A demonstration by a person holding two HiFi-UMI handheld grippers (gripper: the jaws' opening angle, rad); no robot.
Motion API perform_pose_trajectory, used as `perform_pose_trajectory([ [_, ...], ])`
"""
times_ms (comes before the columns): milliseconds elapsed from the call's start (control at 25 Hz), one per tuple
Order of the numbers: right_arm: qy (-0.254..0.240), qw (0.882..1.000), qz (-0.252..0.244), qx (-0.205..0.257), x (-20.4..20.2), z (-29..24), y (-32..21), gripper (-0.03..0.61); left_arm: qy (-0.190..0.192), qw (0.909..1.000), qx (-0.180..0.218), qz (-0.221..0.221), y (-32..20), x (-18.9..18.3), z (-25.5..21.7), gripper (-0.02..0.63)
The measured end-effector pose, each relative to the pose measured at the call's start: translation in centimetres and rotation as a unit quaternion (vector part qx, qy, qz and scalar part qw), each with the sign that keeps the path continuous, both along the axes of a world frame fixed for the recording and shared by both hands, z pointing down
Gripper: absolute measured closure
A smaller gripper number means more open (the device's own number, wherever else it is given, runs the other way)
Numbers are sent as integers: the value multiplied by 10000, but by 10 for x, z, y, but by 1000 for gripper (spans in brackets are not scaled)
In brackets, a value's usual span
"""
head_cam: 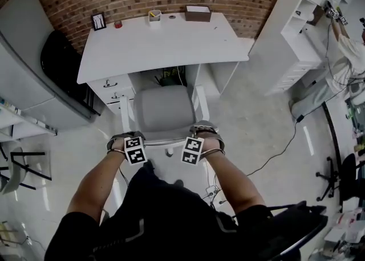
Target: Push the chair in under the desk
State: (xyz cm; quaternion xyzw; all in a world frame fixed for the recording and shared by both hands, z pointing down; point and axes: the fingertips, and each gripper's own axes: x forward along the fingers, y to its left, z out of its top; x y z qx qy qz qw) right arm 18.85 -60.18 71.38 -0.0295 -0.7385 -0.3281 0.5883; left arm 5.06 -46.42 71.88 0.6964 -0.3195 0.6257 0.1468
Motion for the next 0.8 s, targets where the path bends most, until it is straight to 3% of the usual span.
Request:
perform_pose_trajectory([
  [800,187,9990,396,-80,-16,4,-75,431,96,9998,-4,193,-74,-17,4,561],
])
